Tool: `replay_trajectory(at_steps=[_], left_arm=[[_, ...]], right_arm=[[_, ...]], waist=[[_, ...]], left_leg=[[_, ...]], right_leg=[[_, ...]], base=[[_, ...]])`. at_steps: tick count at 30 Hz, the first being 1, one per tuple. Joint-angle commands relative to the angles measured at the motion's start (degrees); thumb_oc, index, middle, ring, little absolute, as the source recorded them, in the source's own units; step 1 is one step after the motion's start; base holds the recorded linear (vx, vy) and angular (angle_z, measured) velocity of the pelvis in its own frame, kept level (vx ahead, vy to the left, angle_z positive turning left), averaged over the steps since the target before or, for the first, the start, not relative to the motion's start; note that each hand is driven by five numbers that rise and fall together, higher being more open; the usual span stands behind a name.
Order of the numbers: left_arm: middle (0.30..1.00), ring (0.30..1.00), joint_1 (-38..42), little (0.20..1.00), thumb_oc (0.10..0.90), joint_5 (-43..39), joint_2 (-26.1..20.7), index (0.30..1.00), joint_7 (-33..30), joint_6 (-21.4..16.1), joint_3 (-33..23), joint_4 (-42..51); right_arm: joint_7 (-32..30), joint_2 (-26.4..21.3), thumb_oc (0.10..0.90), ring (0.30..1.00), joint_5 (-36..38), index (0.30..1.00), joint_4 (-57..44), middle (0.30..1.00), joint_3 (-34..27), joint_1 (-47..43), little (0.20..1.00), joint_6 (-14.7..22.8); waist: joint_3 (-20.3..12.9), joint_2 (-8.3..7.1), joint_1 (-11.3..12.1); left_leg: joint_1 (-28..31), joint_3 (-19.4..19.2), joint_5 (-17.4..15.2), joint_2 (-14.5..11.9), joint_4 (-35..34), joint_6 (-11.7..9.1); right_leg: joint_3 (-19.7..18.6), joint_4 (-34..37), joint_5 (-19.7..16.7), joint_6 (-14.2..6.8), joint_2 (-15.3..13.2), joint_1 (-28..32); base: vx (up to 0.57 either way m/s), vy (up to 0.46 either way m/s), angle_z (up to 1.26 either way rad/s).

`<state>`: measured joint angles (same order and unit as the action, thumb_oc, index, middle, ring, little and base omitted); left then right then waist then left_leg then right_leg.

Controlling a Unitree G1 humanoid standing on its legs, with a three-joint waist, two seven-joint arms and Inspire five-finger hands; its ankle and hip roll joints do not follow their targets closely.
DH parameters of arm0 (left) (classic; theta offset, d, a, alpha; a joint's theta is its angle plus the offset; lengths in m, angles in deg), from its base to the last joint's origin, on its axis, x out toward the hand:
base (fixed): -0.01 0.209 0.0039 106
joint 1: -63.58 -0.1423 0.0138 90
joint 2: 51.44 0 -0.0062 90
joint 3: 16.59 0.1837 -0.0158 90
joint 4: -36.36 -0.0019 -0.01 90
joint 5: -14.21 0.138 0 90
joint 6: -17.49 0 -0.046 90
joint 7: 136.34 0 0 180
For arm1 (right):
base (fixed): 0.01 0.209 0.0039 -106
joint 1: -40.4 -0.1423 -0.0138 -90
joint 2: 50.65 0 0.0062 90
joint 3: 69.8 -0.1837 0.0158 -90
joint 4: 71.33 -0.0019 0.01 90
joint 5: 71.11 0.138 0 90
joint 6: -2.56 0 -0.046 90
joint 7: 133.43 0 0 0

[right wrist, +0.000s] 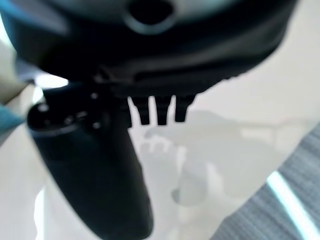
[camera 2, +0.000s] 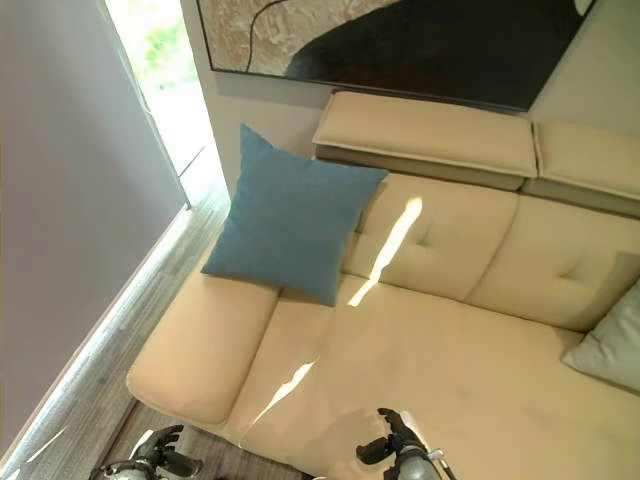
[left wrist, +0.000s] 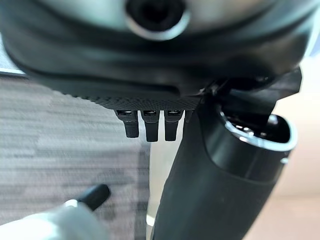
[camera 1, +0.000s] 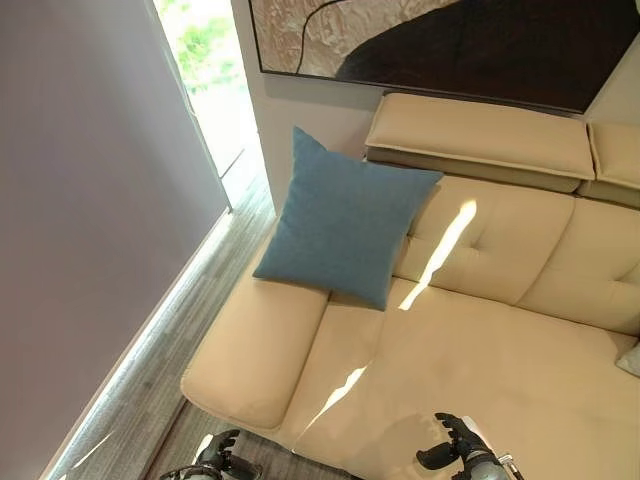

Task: Pick up all the scattered cushions and arrange them neatly on the sofa.

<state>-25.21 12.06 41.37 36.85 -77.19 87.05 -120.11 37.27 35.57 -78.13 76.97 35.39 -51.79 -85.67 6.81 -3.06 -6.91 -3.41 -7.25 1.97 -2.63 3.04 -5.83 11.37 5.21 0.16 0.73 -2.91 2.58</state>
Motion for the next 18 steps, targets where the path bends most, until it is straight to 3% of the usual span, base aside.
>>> replay_trajectory(at_steps=[1, 3, 7, 8, 10, 12, 16, 18], left_arm=[[0.900, 0.900, 2.47, 0.900, 0.800, -0.80, -2.03, 0.900, -0.57, -1.67, -0.04, -0.39], [0.900, 0.900, 2.38, 0.900, 0.800, -1.07, -2.05, 0.900, -0.73, -1.62, -0.18, -0.73], [0.900, 0.900, 2.26, 0.900, 0.800, -1.12, -2.88, 0.900, -1.02, -1.75, -1.06, -0.80], [0.900, 0.900, 2.33, 0.900, 0.800, -1.53, -3.84, 0.900, -1.32, -1.78, -1.84, -0.24], [0.900, 0.900, 2.85, 0.900, 0.800, -2.01, -4.77, 0.900, -1.77, -1.97, -2.32, 0.68], [0.900, 0.900, 3.15, 0.900, 0.800, -2.12, -5.09, 0.900, -2.04, -2.18, -2.39, 1.49], [0.900, 0.900, 4.61, 0.900, 0.800, -6.03, -6.43, 0.900, -4.02, -4.15, -3.91, 8.89], [0.900, 0.900, 4.55, 0.900, 0.800, -8.07, -6.63, 0.900, -5.14, -5.02, -4.89, 13.13]], right_arm=[[-1.82, -0.61, 0.800, 0.900, 1.78, 0.900, 0.91, 0.900, -0.45, -0.57, 0.900, 1.35], [-1.89, 0.19, 0.800, 0.900, 1.77, 0.900, 1.81, 0.900, -0.25, -0.92, 0.900, 1.30], [-2.01, 1.03, 0.800, 0.900, 1.12, 0.900, 1.91, 0.900, 0.41, -1.06, 0.900, 1.21], [-1.84, 1.55, 0.800, 0.900, 1.04, 0.900, 1.62, 0.900, 0.79, -1.23, 0.900, 1.02], [-2.08, 1.90, 0.800, 0.900, 1.17, 0.900, 0.93, 0.900, 0.88, -1.65, 0.900, 1.08], [-2.12, 1.90, 0.800, 0.900, 1.34, 0.900, 0.49, 0.900, 0.74, -1.69, 0.900, 1.17], [-3.08, 1.00, 0.800, 0.900, 2.18, 0.900, -3.12, 0.900, -0.71, -1.69, 0.900, 1.93], [-3.64, 0.46, 0.800, 0.900, 2.43, 0.900, -5.03, 0.900, -1.41, -1.72, 0.900, 2.12]], waist=[[-2.24, -1.09, 0.57], [-2.76, -1.19, 0.84], [-3.03, -1.29, 1.44], [-2.46, -1.66, 1.59], [-2.15, -1.65, 1.54], [-2.22, -1.58, 1.50], [-3.11, -1.99, 2.27], [-3.83, -2.44, 2.67]], left_leg=[[-0.43, -0.83, -6.08, 1.62, 1.65, 2.56], [-0.30, 1.11, -5.58, 2.81, 0.26, 3.21], [1.43, -0.35, -5.61, 3.17, -2.13, 4.52], [2.07, -0.98, -5.17, 3.16, -2.71, 4.91], [2.36, -0.69, -4.90, 2.96, -3.52, 5.16], [2.74, -0.67, -4.92, 3.05, -4.03, 5.18], [3.97, -1.37, -5.12, 2.98, -5.63, 4.85], [4.62, -1.50, -4.88, 3.05, -6.90, 4.58]], right_leg=[[-7.42, -3.65, 2.85, -6.80, -1.24, -1.31], [-8.08, -5.71, 2.83, -7.22, -1.42, -2.34], [-8.73, -9.45, 2.81, -8.32, -2.09, -4.16], [-9.68, -13.23, 0.81, -9.73, -2.21, -6.78], [-10.80, -14.71, 0.09, -10.58, -2.12, -8.74], [-11.21, -13.75, 0.42, -10.50, -2.29, -8.51], [-7.15, -7.68, -0.72, -10.48, -5.35, -7.17], [-6.36, -5.91, -1.37, -10.70, -5.51, -6.24]], base=[[0.11, 0.125, -0.42], [0.13, 0.141, -0.57], [0.09, 0.119, -0.37], [0.03, 0.075, -0.61], [0.02, 0.049, -0.37], [0.05, 0.017, 0.01], [0.10, -0.038, 0.01], [0.09, -0.068, 0.10]])
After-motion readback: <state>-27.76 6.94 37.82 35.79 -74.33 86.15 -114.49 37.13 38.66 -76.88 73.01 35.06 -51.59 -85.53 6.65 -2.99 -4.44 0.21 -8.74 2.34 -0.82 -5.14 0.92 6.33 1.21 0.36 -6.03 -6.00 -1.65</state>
